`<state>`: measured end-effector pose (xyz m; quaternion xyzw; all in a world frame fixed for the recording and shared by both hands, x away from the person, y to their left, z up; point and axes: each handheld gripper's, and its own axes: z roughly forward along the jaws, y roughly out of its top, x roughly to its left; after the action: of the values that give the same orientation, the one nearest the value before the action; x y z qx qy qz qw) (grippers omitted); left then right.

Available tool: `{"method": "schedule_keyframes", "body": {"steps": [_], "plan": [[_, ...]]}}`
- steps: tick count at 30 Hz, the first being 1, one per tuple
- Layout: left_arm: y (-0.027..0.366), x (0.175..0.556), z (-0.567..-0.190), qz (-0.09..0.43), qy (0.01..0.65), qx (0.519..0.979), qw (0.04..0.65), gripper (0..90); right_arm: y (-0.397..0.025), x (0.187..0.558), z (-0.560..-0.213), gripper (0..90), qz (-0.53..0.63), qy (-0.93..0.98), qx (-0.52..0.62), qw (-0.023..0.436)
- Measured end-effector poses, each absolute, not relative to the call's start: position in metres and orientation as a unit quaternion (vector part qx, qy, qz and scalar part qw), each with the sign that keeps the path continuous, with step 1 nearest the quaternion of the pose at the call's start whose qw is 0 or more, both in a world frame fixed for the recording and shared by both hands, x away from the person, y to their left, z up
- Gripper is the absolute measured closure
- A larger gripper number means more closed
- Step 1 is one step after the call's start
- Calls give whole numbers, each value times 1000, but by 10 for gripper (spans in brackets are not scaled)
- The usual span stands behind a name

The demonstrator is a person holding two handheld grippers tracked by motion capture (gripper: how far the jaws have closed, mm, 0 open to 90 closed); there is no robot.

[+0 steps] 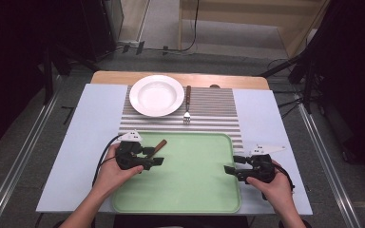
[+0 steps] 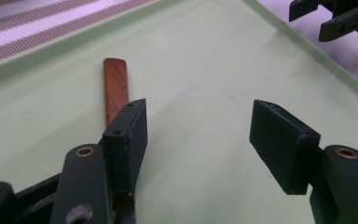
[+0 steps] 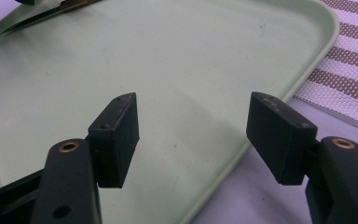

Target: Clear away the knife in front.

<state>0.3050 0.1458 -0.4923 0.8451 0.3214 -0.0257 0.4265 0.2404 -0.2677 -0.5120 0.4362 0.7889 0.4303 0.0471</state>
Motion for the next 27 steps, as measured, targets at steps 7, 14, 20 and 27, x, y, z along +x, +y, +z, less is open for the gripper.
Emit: {"method": "schedule_keyframes", "body": {"steps": [7, 14, 20, 27], "plan": [[144, 304, -496, -11, 326, 856, 401, 721, -268, 240, -512, 336, 430, 790, 435, 47], [145, 308, -504, -19, 337, 873, 351, 893, -268, 240, -512, 336, 430, 790, 434, 46], [148, 313, -504, -7, 344, 869, 356, 893, -267, 240, -512, 337, 430, 792, 432, 46], [154, 315, -504, -4, 356, 863, 359, 893, -267, 240, -512, 337, 429, 791, 433, 45]]}}
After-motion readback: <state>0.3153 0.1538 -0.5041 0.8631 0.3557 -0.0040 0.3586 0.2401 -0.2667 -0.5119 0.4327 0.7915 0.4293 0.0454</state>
